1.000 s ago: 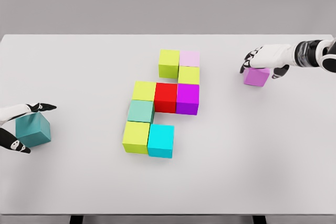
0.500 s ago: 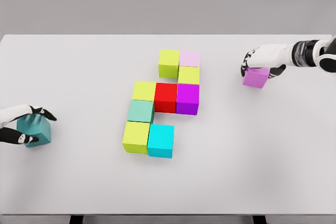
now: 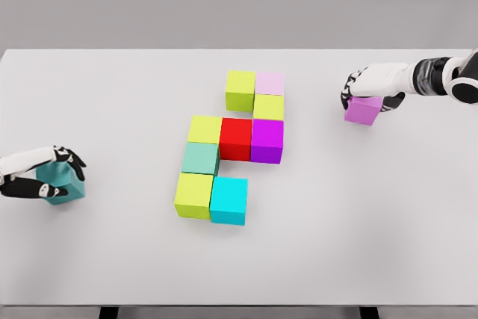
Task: Assemble the squares on the desktop into the number 2
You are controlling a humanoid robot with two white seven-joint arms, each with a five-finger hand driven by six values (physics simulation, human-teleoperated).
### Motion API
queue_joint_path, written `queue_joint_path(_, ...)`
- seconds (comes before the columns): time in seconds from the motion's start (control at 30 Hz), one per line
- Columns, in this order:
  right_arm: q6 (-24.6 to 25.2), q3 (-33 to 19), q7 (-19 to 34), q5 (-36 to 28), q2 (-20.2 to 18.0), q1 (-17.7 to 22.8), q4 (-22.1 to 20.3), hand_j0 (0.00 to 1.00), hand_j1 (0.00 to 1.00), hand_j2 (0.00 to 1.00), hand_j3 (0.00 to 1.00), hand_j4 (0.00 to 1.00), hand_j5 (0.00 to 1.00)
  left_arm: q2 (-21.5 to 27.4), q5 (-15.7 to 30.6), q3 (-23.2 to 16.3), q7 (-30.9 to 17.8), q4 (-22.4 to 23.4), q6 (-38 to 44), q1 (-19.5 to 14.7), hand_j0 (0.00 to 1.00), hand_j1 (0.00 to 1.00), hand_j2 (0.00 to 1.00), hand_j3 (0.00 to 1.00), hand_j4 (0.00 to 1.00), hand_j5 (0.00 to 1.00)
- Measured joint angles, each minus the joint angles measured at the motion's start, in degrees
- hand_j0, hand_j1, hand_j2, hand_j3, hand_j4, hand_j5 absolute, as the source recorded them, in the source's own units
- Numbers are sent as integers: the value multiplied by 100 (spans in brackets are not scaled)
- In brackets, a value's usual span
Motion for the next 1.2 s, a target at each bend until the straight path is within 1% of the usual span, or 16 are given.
queue_joint_path(0.2,-25,7,27,-10,-13,-9,-29,47,47,47,47,47,47,-339,-35,195,3,17,34,-60,46,46,46,46,46,46)
queue_joint_path(0.4,-31,-56,37,-124,-37,-26,-132,50,50,50,50,50,50,-743,-33,496,8,153,87,-68,45,45,45,45,45,45)
queue_joint_path(0.43,-31,-62,37,-155,-42,-35,-172,51,51,51,51,51,51,-833,-34,548,9,196,110,-69,45,45,45,45,45,45)
queue_joint_path(0.47,-31,-68,37,-190,-48,-35,-216,54,54,54,54,54,54,-923,-34,601,9,239,144,-69,45,45,45,45,45,45)
queue_joint_path(0.53,-32,-89,38,-264,-106,0,-335,54,54,54,54,54,54,-1100,-37,721,10,305,227,-69,44,44,44,44,44,44)
queue_joint_path(0.57,-33,-97,38,-286,-151,35,-432,54,54,54,54,54,54,-1184,-39,781,10,325,278,-77,44,44,44,44,44,44)
queue_joint_path(0.7,-34,-121,38,-339,-490,202,-1058,54,54,54,54,54,54,-1613,-64,972,11,546,528,-130,44,44,44,44,44,44)
queue_joint_path(0.83,-36,-362,37,-504,-761,422,-1451,54,54,54,54,54,54,-1958,-114,1033,11,799,606,-297,44,44,44,44,44,44)
queue_joint_path(0.9,-38,-475,36,-582,-920,615,-1761,54,54,54,54,54,54,-2196,-222,1044,9,1006,621,-384,44,44,44,44,44,44)
queue_joint_path(1.1,-35,-580,37,-686,-1332,870,-2797,54,54,54,54,54,54,-2969,-534,1054,11,1771,636,-605,44,44,44,44,44,44)
queue_joint_path(1.2,-37,-590,37,-697,-1520,1099,-3281,54,54,54,54,54,54,-3296,-647,1054,11,2051,638,-719,44,44,44,44,44,44)
